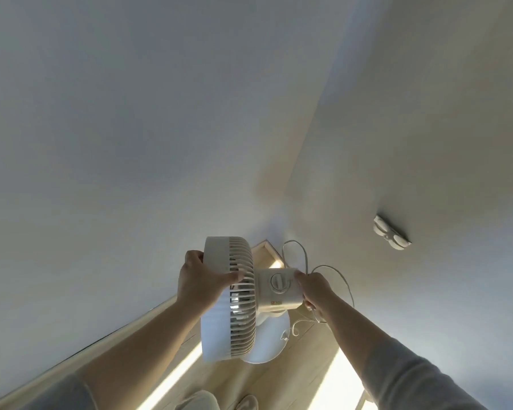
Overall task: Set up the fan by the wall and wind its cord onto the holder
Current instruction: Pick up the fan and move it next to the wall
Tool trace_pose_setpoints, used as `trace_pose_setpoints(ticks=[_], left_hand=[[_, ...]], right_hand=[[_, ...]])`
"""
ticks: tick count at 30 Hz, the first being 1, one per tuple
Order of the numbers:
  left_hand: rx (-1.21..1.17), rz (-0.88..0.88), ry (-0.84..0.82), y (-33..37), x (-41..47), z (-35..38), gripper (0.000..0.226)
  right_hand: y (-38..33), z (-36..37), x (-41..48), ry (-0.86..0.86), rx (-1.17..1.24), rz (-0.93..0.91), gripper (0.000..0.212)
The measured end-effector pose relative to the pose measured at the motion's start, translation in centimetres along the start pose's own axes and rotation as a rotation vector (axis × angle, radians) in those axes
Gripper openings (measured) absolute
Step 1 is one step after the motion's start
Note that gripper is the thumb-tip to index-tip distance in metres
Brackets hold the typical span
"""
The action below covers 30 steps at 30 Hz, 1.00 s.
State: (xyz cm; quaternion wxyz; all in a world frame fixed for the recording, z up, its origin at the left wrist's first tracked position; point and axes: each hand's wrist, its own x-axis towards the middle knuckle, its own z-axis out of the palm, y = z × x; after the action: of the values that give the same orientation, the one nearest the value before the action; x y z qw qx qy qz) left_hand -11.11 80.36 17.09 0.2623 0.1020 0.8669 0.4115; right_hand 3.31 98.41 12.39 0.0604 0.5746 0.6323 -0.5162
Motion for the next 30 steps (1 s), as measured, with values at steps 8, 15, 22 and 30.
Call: trace_pose_setpoints(ticks=[8,15,22,30], left_hand=[[-0.012,-0.084,0.005,1.9,5.4,3.9,0.095],[-0.012,-0.141,0.008,3.1,10.4,6.8,0.098],[-0.03,-0.214,0.067,3.8,12.8,9.2,0.097],[-0.1,-0.257,0.143,4.5,14.2,12.1,0.092]], right_hand=[[-4.1,-2.8,7.3,-0.037,-0.126,-0.019,0.032],[-7.4,-3.8,13.0,-0.068,-0.199,-0.028,0.032],[-9.3,-4.2,18.2,-0.105,-0.287,-0.032,0.033],[-10.2,-4.2,23.5,-0.155,-0.367,-0.048,0.04]])
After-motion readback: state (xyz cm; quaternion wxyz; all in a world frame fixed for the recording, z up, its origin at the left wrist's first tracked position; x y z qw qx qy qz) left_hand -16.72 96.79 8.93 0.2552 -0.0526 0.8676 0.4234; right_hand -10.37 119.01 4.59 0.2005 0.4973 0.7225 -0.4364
